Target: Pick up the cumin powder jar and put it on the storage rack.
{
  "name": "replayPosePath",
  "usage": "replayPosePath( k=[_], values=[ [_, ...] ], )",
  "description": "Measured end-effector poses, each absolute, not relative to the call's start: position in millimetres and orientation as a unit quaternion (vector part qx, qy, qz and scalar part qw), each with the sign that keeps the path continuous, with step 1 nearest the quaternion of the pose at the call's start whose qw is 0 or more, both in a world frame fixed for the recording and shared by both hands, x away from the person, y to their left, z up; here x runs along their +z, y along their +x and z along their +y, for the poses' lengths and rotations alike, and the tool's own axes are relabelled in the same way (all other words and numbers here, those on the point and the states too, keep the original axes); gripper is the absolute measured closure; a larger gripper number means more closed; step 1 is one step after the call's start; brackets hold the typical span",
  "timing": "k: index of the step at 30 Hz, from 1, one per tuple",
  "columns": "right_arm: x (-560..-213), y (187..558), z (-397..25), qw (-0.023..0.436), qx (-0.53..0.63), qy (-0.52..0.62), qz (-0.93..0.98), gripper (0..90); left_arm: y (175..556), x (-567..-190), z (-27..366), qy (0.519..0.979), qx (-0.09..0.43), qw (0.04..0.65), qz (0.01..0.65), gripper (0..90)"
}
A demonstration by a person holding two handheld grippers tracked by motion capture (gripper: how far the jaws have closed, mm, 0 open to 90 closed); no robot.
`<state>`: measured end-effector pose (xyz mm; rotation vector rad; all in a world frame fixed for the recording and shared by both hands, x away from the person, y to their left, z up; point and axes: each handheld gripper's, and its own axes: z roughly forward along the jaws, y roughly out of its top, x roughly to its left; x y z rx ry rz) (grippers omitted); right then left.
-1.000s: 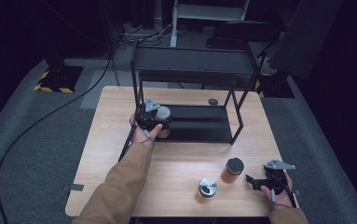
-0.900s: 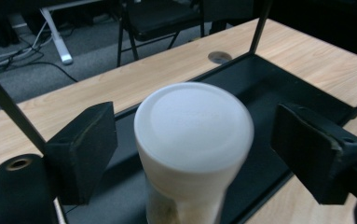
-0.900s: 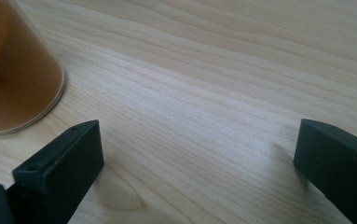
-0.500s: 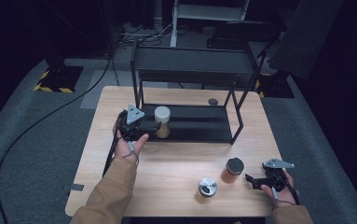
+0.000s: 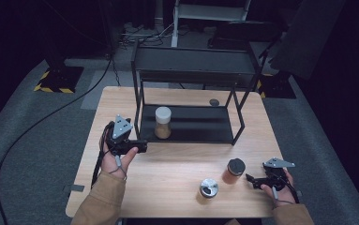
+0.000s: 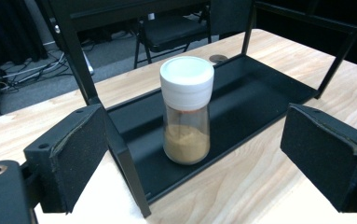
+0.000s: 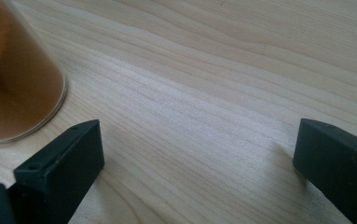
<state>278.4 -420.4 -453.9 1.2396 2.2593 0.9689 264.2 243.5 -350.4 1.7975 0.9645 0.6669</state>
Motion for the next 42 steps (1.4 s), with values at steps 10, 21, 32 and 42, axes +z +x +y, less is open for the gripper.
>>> replayPosePath(
  k=[10, 21, 32, 42],
  values=[
    [-454, 279, -420, 0.193, 0.345, 0.442, 0.805, 1.2, 245, -358, 258, 0.738, 0.270, 0.472, 0.399, 6.9],
    [-454, 278, -419, 0.194, 0.344, 0.445, 0.804, 1.1, 232, -376, 270, 0.744, 0.275, 0.448, 0.412, 6.8],
    [-454, 278, -418, 0.194, 0.344, 0.445, 0.803, 1.1, 227, -398, 275, 0.747, 0.267, 0.434, 0.427, 6.8],
    [-454, 278, -418, 0.194, 0.344, 0.445, 0.803, 1.1, 227, -417, 281, 0.749, 0.262, 0.417, 0.443, 6.9]
  ],
)
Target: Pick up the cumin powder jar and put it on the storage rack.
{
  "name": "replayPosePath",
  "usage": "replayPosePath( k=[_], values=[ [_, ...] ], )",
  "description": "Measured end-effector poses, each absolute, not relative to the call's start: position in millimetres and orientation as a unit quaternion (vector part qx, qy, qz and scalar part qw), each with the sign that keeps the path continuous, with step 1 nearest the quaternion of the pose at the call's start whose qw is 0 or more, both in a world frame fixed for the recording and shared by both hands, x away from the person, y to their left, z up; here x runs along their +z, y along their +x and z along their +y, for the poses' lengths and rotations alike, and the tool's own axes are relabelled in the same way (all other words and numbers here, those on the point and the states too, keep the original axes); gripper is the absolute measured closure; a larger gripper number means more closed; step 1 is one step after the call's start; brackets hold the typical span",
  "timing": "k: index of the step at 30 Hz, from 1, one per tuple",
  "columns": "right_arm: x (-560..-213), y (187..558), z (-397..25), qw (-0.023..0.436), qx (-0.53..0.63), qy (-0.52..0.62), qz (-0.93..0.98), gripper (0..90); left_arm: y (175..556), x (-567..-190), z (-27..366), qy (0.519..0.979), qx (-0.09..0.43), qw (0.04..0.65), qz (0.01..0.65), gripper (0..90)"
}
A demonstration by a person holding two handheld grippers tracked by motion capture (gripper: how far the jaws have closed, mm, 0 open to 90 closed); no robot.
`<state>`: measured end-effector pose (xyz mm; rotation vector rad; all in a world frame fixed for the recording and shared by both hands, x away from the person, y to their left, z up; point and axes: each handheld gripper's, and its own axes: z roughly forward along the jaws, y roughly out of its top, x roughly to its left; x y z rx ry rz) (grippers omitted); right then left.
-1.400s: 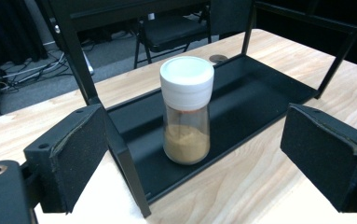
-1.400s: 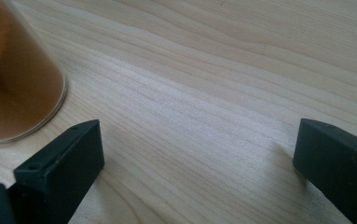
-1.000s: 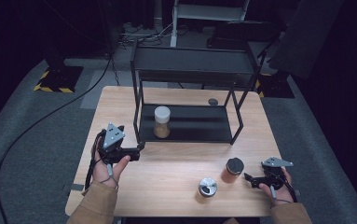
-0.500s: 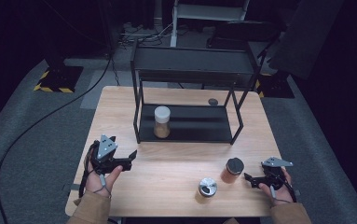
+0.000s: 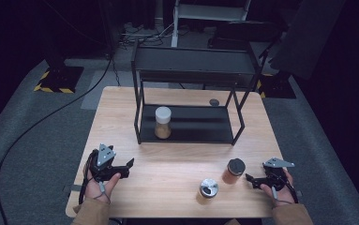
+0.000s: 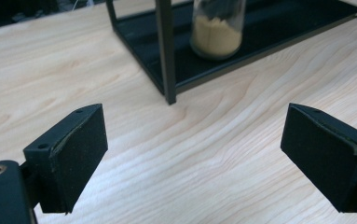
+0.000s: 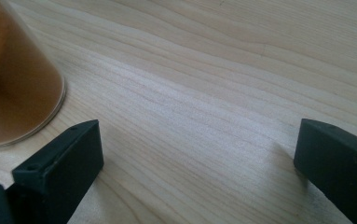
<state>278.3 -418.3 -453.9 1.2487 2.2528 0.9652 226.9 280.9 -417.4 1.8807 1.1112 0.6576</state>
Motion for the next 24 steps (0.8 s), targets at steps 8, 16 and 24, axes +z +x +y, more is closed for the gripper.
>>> replayPosePath(
  k=[8, 16, 24],
  values=[
    [-454, 278, -418, 0.194, 0.344, 0.446, 0.803, 1.1, 227, -431, 283, 0.752, 0.252, 0.402, 0.457, 6.9],
    [-454, 278, -418, 0.195, 0.344, 0.446, 0.803, 1.1, 230, -440, 281, 0.759, 0.240, 0.389, 0.464, 6.9],
    [-454, 278, -418, 0.195, 0.344, 0.446, 0.803, 1.1, 236, -447, 278, 0.767, 0.218, 0.368, 0.478, 6.9]
  ],
)
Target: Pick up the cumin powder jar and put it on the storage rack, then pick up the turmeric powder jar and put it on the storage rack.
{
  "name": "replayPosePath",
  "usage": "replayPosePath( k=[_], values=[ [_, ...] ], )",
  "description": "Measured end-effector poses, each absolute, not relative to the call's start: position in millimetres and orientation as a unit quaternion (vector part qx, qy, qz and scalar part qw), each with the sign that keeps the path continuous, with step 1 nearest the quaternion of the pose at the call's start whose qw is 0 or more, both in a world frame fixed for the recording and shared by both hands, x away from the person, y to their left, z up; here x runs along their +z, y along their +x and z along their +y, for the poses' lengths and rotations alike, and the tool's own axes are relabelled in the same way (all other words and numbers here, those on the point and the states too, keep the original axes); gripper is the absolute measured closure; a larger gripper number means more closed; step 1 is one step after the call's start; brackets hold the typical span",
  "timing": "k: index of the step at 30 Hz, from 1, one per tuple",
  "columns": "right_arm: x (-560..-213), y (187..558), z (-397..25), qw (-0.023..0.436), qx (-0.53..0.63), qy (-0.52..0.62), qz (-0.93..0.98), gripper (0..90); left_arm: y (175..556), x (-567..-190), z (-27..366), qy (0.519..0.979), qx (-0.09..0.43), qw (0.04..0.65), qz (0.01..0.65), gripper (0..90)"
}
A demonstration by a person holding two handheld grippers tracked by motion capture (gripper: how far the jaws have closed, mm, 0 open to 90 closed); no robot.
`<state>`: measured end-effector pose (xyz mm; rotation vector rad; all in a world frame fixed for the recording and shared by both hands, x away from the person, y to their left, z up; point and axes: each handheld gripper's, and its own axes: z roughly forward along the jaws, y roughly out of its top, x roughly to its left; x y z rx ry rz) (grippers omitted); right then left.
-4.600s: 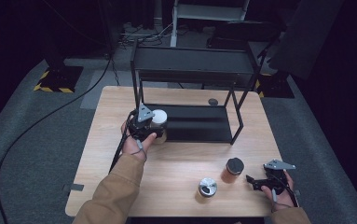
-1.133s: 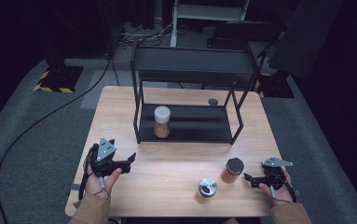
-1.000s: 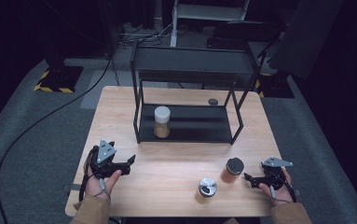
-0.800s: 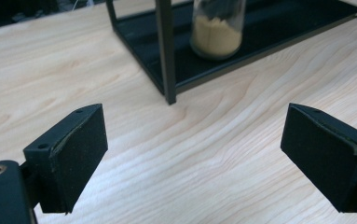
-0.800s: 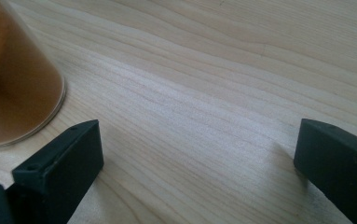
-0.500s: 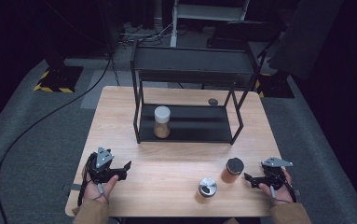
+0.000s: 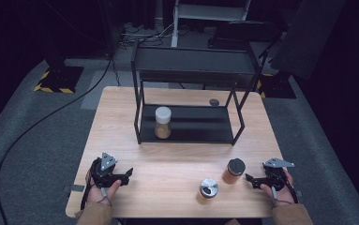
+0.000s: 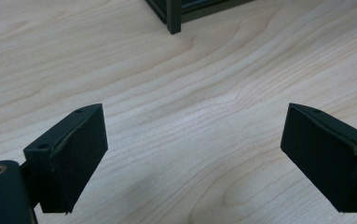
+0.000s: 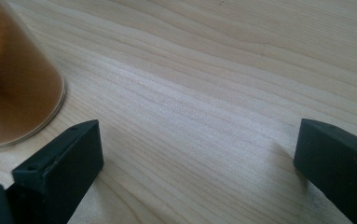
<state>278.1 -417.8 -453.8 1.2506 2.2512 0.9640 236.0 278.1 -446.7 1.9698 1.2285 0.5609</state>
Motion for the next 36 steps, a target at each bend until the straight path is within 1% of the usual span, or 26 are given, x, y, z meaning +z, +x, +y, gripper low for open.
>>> replayPosePath(
  k=[18, 23, 29, 36],
  values=[
    [-453.7, 278.3, -417.4, 0.195, 0.343, 0.446, 0.803, 0.8, 244.0, -452.1, 272.5, 0.784, 0.191, 0.331, 0.489, 6.7],
    [-453.7, 278.3, -417.3, 0.195, 0.343, 0.447, 0.803, 0.8, 243.8, -452.1, 270.0, 0.788, 0.196, 0.325, 0.485, 5.9],
    [-453.8, 278.4, -416.5, 0.195, 0.343, 0.447, 0.803, 0.6, 245.6, -452.0, 269.0, 0.789, 0.194, 0.323, 0.486, 2.1],
    [-453.6, 278.5, -416.3, 0.194, 0.343, 0.446, 0.803, 0.6, 245.7, -452.0, 268.7, 0.789, 0.194, 0.322, 0.486, 1.7]
  ],
)
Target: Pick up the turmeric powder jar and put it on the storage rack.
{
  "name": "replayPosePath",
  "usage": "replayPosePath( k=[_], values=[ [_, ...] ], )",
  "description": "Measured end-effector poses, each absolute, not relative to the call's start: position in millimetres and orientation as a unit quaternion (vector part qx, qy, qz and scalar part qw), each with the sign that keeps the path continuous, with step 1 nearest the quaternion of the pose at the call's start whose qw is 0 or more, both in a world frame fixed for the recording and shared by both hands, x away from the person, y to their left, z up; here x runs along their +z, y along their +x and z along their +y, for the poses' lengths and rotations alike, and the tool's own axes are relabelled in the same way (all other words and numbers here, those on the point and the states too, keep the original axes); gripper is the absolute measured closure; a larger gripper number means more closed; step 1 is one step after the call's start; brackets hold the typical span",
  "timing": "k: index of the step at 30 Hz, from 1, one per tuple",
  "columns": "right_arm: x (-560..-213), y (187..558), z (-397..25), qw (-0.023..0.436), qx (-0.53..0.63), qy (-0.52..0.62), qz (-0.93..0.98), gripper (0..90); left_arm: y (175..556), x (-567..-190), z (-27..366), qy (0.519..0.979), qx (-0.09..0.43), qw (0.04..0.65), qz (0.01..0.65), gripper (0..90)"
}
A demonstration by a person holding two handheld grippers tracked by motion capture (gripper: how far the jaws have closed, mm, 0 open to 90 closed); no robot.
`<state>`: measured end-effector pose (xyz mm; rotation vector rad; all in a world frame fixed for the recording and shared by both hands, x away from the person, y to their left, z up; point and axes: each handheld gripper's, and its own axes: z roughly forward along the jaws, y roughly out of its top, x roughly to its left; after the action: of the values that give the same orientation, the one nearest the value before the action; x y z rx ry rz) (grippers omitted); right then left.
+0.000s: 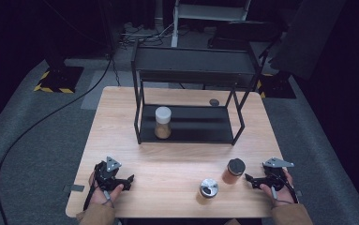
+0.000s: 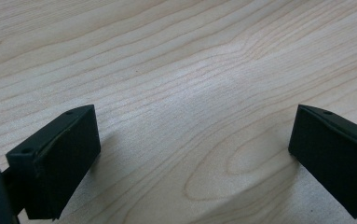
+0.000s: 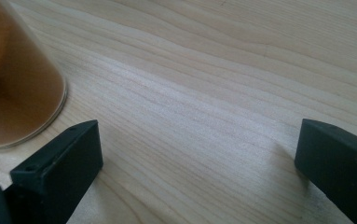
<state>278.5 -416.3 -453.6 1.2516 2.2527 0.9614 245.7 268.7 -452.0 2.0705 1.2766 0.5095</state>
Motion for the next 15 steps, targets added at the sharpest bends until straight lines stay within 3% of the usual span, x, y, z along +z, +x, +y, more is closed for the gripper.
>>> replayPosePath(
  k=[15],
  values=[
    [-454.3, 274.4, -424.1, 0.191, 0.364, 0.438, 0.799, 4.2, 245.9, -452.0, 268.5, 0.789, 0.194, 0.322, 0.486, 1.4]
  ],
)
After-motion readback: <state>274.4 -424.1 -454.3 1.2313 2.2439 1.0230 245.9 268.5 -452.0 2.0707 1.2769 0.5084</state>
